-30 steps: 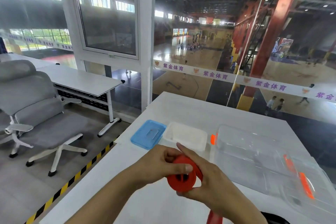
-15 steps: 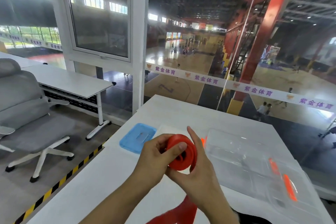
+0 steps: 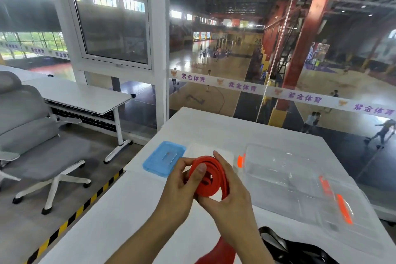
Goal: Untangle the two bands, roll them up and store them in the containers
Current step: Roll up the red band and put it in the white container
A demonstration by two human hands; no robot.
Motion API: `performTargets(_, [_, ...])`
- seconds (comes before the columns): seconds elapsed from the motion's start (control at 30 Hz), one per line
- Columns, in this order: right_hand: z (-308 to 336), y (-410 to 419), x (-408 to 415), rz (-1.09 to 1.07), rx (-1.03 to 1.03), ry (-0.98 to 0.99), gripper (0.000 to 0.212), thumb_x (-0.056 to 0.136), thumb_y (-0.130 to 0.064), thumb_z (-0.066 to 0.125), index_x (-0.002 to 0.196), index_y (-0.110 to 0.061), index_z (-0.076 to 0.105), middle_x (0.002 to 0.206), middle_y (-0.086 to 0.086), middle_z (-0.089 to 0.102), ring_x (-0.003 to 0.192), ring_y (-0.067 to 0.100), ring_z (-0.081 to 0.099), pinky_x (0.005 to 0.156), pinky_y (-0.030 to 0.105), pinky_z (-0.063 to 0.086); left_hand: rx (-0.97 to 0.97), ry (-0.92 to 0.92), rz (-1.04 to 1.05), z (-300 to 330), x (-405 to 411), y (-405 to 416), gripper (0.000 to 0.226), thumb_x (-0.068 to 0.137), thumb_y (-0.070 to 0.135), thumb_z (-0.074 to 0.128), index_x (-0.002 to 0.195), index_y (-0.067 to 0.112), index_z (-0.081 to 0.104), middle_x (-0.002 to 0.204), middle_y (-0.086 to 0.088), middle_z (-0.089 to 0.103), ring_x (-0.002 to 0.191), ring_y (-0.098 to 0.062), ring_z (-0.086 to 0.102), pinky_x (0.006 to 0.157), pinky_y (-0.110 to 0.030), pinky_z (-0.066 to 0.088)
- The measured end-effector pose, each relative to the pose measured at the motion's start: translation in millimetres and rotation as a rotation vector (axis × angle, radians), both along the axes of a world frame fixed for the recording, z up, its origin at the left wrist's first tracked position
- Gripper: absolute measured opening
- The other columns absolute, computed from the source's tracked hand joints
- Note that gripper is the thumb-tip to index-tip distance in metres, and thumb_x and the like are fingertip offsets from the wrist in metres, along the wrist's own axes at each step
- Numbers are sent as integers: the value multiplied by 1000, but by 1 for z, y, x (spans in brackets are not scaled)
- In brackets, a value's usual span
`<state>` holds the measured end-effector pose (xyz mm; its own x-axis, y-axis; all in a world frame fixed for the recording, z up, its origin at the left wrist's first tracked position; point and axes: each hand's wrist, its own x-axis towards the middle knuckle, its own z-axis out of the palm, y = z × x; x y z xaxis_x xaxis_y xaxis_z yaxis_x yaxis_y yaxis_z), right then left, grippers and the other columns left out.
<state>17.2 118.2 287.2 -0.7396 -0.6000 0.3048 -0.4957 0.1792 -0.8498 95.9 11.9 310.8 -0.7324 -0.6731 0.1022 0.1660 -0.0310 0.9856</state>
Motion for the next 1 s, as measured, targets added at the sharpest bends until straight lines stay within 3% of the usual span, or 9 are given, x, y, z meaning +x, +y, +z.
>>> performTargets(0.1, [3,9,-7,82,73,33,93,71,-46,90,145,-63,37,130,-31,59,125,-6,56,102,18,48,24,-45,-54,0,7,-9,41,81,46,71,103,11,69,88,-2,79,85,-15,77,72,-27,61])
performTargets(0.17, [8,18,-12,158,150,57,95,70,-43,91,145,-64,37,131,-33,58,126,-5,55,105,19,47,10,-84,-159,1,14,-22,37,83,44,80,103,13,74,96,-7,79,94,-22,76,77,-35,63])
performTargets(0.3, [19,28,-15,309,315,121,100,69,-36,92,142,-71,34,125,-26,61,119,-1,58,104,25,50,-231,-272,-433,13,22,-38,31,86,38,77,114,27,74,109,0,79,107,-20,74,87,-35,61])
performTargets(0.4, [22,29,-12,336,349,134,102,69,-36,90,141,-75,30,122,-20,61,115,3,59,102,29,51,-365,-349,-508,19,22,-42,26,88,35,77,113,30,74,110,4,78,108,-19,73,95,-38,60])
performTargets(0.57, [24,39,-12,356,327,57,99,72,-28,90,143,-68,34,130,-34,58,122,-6,57,105,22,50,-360,-269,-420,10,24,-32,29,83,40,76,110,30,74,105,6,78,104,-17,73,86,-31,61])
performTargets(0.7, [19,46,-13,390,303,-55,96,74,-27,89,143,-66,35,130,-29,59,121,4,62,104,31,54,-263,-181,-358,-2,23,-19,28,83,34,78,108,23,75,100,1,79,98,-18,75,80,-27,58])
performTargets(0.87, [-1,42,-1,312,179,-126,104,74,-29,90,148,-66,26,131,-37,55,126,2,59,110,31,50,-197,-103,-205,-14,20,-12,33,78,37,76,107,21,76,98,3,80,97,-16,75,78,-25,60])
performTargets(1.0, [-13,35,12,210,78,-135,104,79,-28,88,149,-65,22,132,-47,48,128,-11,53,109,19,45,-134,-48,-71,-22,15,-2,39,75,43,75,109,23,75,101,2,79,99,-17,75,83,-31,62])
